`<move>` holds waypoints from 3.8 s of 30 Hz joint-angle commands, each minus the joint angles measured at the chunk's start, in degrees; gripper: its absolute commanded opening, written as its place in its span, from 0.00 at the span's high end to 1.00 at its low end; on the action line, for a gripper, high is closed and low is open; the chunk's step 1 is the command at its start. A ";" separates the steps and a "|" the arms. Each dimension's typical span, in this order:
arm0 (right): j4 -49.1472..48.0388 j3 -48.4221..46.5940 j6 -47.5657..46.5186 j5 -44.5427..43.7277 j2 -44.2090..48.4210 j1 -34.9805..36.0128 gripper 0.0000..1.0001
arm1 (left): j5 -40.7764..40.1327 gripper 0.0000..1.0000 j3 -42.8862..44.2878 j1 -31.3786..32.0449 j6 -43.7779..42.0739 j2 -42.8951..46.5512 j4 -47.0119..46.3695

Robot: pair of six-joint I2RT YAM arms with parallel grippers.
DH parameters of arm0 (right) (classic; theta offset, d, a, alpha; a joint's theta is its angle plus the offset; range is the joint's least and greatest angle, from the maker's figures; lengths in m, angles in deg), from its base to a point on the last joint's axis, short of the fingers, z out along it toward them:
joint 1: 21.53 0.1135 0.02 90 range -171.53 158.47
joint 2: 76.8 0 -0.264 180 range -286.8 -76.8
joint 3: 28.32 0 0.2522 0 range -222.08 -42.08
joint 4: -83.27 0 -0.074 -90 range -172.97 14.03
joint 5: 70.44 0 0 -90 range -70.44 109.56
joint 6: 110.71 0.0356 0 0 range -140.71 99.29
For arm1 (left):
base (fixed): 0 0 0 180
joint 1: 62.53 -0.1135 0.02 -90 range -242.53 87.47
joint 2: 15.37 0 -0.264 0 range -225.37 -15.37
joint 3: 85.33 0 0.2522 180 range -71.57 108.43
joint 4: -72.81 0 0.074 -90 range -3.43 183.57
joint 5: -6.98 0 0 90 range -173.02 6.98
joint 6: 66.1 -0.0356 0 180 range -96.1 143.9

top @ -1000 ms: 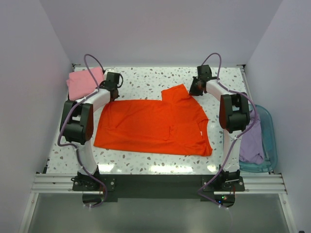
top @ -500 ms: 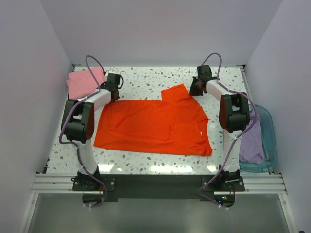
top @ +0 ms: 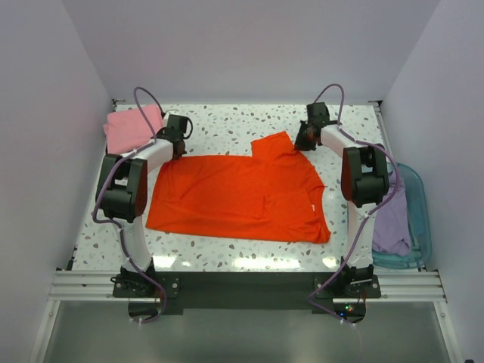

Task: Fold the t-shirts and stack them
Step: Fold the tshirt

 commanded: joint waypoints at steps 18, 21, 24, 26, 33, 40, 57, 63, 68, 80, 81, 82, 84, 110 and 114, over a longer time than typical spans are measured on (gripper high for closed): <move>-1.23 5.20 0.28 -2.08 14.45 -0.36 1.00 | -0.07 1.00 -0.82 -2.30 2.79 6.11 -1.57; -1.41 7.83 0.37 -2.35 16.13 -0.36 1.00 | 1.25 1.00 -2.22 -3.18 3.41 7.52 -2.18; -1.58 10.11 0.46 -2.44 18.41 -0.45 1.00 | 2.48 1.00 -3.45 -4.23 4.37 9.01 -2.62; -1.67 11.26 0.72 -3.39 20.43 -0.53 1.00 | 3.01 1.00 -3.90 -4.94 4.72 9.72 -2.71; -1.50 16.62 1.16 -4.98 26.15 -0.71 1.00 | 4.94 1.00 -6.70 -7.05 7.01 12.53 -2.10; -1.50 21.63 1.86 -5.69 32.04 -0.71 1.00 | 6.35 1.00 -9.78 -8.72 9.38 15.08 -1.31; -1.23 34.47 3.27 -4.46 43.64 -0.62 1.00 | 9.95 1.00 -16.29 -10.48 13.60 21.14 0.28; -2.20 37.10 3.53 -3.58 45.31 -0.62 1.00 | 9.26 1.00 -19.19 -10.56 14.83 23.60 0.63; -2.20 38.07 3.88 -3.58 46.98 -0.71 1.00 | 10.13 1.00 -19.89 -12.31 15.54 26.93 1.77; -2.11 40.09 4.68 -3.67 49.88 -0.71 1.00 | 11.63 1.00 -21.73 -15.84 16.50 32.74 4.76; -1.85 40.36 4.68 -4.01 50.23 -0.71 1.00 | 12.06 1.00 -22.35 -16.10 17.03 33.18 4.59; -1.59 40.62 4.85 -4.11 50.67 -0.71 1.00 | 12.50 1.00 -22.96 -16.71 17.29 33.62 4.41; -1.50 41.67 4.85 -4.19 52.25 -0.71 1.00 | 13.20 1.00 -24.29 -17.24 17.82 34.59 4.67; 2.11 55.22 7.67 -0.07 68.61 -0.62 0.39 | 11.98 0.55 -38.79 -20.50 24.50 49.00 9.68; 2.20 49.78 4.33 0.90 61.59 0.34 0.41 | 13.38 0.55 -36.42 -20.41 22.40 50.50 8.80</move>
